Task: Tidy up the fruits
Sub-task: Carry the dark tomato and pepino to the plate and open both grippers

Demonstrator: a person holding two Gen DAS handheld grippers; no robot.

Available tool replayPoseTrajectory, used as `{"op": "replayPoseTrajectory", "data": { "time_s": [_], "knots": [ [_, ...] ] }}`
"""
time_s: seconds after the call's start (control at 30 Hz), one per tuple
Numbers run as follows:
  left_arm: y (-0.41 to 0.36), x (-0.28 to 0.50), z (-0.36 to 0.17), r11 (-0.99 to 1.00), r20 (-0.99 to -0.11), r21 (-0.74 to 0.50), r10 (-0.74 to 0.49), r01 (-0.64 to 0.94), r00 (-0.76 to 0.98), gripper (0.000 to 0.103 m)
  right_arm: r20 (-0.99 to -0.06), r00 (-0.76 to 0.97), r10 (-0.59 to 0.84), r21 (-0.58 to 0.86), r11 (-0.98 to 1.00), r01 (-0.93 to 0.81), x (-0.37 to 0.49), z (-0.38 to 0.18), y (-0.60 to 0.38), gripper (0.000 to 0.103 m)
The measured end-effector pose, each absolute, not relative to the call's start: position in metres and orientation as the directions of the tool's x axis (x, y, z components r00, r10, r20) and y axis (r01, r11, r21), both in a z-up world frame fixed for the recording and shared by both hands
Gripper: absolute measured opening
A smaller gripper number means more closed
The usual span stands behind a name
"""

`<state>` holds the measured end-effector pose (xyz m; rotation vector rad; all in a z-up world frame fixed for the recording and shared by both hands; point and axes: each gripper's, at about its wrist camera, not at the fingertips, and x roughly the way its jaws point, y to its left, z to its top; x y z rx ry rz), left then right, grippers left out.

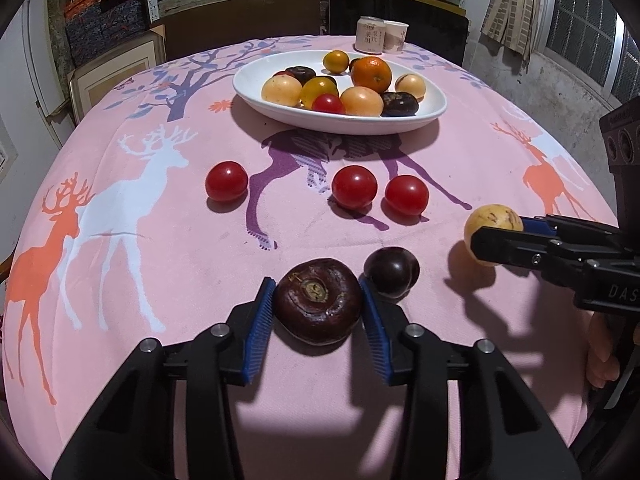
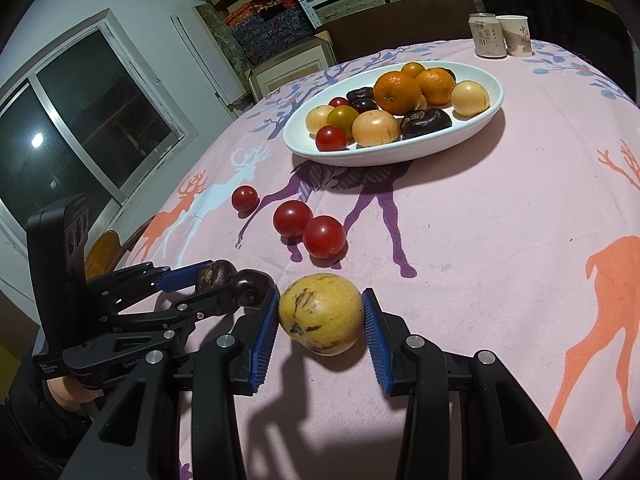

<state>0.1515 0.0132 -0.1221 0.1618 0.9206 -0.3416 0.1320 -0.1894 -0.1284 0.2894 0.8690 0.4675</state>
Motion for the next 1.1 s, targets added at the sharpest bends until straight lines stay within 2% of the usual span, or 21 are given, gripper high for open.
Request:
{"op": "replayPoseTrajectory", "data": {
  "time_s": [0.33,0.57,0.77,0.93,1.07,1.1],
  "knots": [
    [0.030,0.152,-0.078,0.941,-0.746,0.005,-0.222,0.338,0.628,0.042,-0.627,0.622,0.469,0.366,0.882,-0.296,0.122,-0.095,-0.214,0.042],
    [0.007,0.186,-0.051,0.930,-0.723,0.018,-0.241,0.367,0.647,0.042,-0.594,0.692,0.409,0.310,0.911,-0.272,0.148,-0.054,-0.241,0.042],
    [-0.025,0.253,-0.036,0.926,-0.718,-0.007,-0.267,0.377,0.643,0.042,-0.614,0.703,0.359,0.258,0.933,-0.250,0.210,-0.040,-0.248,0.042],
    [-0.048,0.329,-0.039,0.934,-0.739,-0.060,-0.279,0.352,0.613,0.042,-0.660,0.693,0.290,0.176,0.956,-0.233,0.262,-0.060,-0.240,0.042],
    [-0.062,0.379,-0.056,0.941,-0.771,-0.113,-0.285,0.318,0.569,0.043,-0.681,0.680,0.272,0.172,0.962,-0.212,0.293,-0.078,-0.241,0.042],
    [-0.063,0.387,-0.060,0.940,-0.775,-0.128,-0.293,0.315,0.560,0.046,-0.683,0.675,0.280,0.180,0.960,-0.215,0.298,-0.081,-0.242,0.044]
  ]
}}
